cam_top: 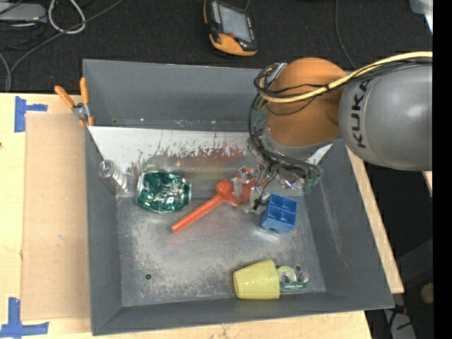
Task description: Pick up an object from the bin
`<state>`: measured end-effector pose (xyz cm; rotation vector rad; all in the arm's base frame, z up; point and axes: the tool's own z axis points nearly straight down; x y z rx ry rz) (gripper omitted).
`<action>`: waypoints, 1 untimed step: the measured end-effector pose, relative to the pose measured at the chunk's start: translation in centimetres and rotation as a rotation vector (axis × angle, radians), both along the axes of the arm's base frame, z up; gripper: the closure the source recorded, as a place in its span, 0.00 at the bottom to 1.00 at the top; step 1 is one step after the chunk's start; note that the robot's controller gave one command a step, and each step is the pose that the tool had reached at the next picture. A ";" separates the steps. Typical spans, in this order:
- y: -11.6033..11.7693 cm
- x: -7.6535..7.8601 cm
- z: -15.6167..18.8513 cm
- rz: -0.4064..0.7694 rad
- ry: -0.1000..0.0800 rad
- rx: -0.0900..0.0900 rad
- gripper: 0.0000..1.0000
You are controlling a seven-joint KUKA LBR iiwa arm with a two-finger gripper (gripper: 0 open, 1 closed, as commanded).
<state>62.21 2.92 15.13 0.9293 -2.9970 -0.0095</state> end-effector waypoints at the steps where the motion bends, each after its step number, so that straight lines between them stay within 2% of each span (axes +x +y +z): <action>1: 0.1 0.1 1.9 -0.002 -0.004 0.001 1.00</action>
Offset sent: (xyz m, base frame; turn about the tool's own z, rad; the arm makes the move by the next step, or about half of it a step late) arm 0.0004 0.0002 0.0479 0.0007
